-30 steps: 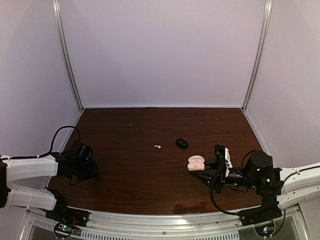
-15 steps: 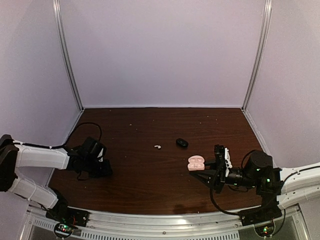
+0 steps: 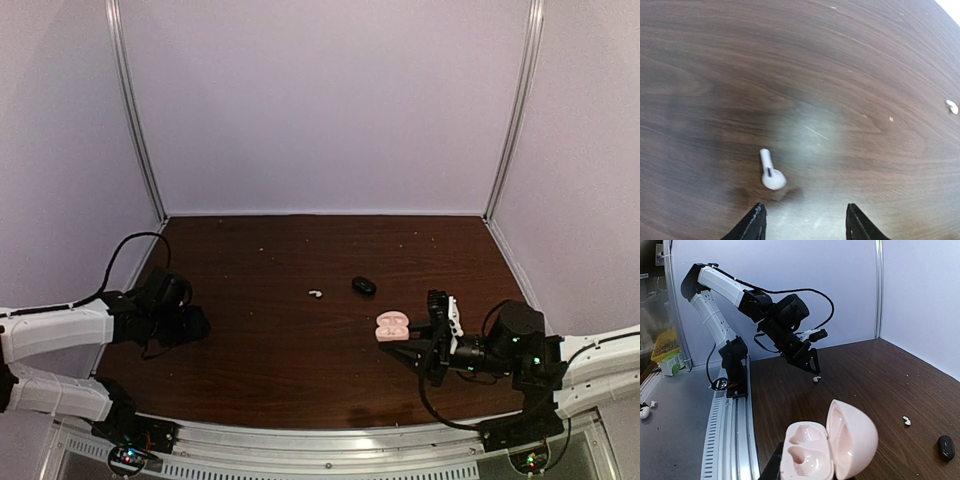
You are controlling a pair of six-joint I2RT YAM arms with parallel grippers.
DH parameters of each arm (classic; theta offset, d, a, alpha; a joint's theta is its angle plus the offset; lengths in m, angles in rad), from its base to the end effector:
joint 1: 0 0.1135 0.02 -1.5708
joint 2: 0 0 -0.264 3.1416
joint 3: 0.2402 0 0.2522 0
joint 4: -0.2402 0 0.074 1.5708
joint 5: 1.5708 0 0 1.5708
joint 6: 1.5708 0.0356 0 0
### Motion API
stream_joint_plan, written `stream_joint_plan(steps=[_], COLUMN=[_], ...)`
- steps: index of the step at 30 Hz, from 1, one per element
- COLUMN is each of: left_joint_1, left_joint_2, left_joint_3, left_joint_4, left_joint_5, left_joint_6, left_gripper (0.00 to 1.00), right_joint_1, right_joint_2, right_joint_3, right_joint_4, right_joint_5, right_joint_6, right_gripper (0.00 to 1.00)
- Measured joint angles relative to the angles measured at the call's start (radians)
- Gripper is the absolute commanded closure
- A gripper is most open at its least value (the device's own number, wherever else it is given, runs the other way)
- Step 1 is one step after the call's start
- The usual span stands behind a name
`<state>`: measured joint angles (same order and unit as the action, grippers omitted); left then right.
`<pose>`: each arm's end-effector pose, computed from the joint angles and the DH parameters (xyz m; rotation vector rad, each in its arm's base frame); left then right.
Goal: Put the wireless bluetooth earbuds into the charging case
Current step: Pick up the left earbud from the center of the board.
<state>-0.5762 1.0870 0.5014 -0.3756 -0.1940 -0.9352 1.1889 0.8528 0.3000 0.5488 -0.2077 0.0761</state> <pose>0.1688 -0.1015 0.1725 -0.5310 2.4899 -0.3688 0.0659 0.1838 0.2343 -1.0400 1.3405 1.1355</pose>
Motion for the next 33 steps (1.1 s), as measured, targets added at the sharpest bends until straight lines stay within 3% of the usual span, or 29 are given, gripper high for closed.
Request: stream_joint_plan(steps=[10, 14, 23, 33], left_joint_1=[0.034, 0.034, 0.04, 0.046], left_joint_2=[0.088, 0.134, 0.201, 0.267], left_joint_3=[-0.009, -0.01, -0.01, -0.011], left_joint_4=[0.027, 0.058, 0.105, 0.206], left_joint_5=[-0.011, -0.012, -0.038, -0.064], left_joint_6=[0.01, 0.018, 0.032, 0.05], left_gripper=[0.48, 0.54, 0.6, 0.84], right_joint_1=[0.0, -0.002, -0.002, -0.025], right_joint_2=[0.002, 0.016, 0.145, 0.312], right_joint_3=[-0.002, -0.009, -0.015, -0.025], right_joint_4=[0.006, 0.023, 0.112, 0.284], right_joint_5=[0.004, 0.01, 0.087, 0.171], right_joint_6=[-0.001, -0.007, -0.099, -0.195], right_gripper=[0.91, 0.91, 0.92, 0.93])
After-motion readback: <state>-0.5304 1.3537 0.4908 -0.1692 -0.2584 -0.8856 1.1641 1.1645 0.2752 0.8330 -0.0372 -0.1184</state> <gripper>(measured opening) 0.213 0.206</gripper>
